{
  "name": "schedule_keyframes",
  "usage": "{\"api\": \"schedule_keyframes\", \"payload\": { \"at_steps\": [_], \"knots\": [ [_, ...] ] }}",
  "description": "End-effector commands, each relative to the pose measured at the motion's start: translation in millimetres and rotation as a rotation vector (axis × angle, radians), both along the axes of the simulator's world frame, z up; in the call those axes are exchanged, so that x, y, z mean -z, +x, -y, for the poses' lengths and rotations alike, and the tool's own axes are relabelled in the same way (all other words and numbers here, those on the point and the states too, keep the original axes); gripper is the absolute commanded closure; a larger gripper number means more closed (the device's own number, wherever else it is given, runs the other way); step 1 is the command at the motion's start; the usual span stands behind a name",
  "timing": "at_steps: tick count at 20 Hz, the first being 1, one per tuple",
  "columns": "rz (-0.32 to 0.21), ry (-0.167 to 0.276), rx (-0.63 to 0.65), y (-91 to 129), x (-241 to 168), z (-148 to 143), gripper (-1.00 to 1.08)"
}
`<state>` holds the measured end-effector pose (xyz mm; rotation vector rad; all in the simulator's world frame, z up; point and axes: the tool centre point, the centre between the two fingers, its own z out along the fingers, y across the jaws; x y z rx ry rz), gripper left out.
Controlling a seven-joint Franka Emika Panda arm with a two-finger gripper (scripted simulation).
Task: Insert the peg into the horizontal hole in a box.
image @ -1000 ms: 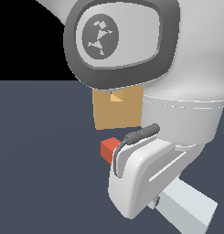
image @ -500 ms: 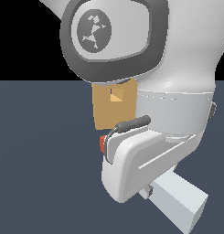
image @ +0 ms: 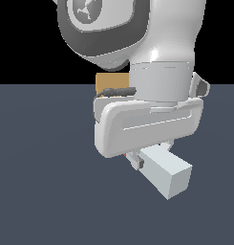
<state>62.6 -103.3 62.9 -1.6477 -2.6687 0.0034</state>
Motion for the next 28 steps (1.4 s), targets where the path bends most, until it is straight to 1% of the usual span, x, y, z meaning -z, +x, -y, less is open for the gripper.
{"api": "schedule_keyframes", "payload": {
  "at_steps": [1,8,14,20,28],
  "knots": [
    [0.005,0.000,0.047,-3,-15,-14,1.08],
    [0.005,0.000,0.170,-10,-48,-51,1.08],
    [0.005,-0.001,0.238,-11,-66,-72,1.08],
    [0.005,-0.001,0.272,-10,-76,-83,1.08],
    [0.005,-0.002,0.273,-9,-76,-83,1.08]
  ]
}}
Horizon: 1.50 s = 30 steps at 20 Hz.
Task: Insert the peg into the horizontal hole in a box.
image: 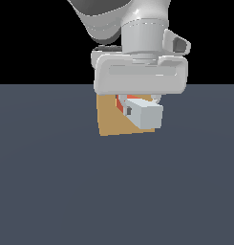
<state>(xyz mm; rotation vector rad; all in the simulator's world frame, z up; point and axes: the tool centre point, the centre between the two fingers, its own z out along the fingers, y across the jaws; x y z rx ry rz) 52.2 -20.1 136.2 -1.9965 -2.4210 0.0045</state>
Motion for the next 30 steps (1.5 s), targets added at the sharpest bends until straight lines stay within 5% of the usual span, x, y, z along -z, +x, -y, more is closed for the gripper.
{"api": "schedule_keyframes", "payload": {
  "at_steps": [1,14,30],
  "knots": [
    [0.005,0.000,0.000,1,-2,0,1.08],
    [0.004,0.000,-0.001,-1,-2,-11,1.08],
    [0.008,0.001,-0.001,-22,-4,-118,1.08]
  ]
}}
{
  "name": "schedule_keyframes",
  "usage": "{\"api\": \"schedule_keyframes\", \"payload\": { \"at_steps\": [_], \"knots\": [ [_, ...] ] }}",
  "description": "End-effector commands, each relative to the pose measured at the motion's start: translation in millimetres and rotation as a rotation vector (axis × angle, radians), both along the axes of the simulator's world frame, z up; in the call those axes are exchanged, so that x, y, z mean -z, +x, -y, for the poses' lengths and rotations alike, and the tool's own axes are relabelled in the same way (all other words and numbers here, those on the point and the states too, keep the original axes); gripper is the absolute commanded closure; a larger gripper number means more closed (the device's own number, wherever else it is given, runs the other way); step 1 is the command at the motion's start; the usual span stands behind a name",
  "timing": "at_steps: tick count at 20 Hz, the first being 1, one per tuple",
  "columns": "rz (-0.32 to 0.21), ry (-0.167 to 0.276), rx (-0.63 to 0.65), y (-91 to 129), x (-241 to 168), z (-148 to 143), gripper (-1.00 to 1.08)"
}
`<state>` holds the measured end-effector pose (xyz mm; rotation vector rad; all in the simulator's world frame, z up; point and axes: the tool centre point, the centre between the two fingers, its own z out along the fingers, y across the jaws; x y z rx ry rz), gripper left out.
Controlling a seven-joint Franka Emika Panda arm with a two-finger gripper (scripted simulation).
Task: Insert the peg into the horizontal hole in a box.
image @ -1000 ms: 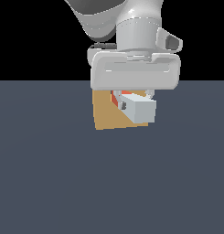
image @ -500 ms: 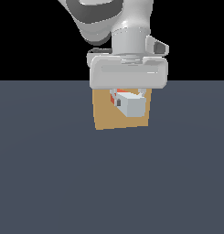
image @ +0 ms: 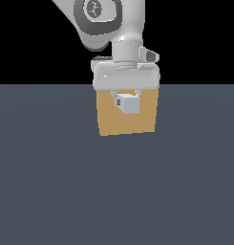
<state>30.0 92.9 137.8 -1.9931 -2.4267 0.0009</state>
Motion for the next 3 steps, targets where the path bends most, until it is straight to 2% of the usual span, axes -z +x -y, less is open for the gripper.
{"api": "schedule_keyframes", "payload": {
  "at_steps": [1,3],
  "knots": [
    [0.005,0.000,0.003,0.3,-2.7,-7.0,1.08],
    [0.005,0.000,0.003,0.2,-2.7,-8.6,1.08]
  ]
}}
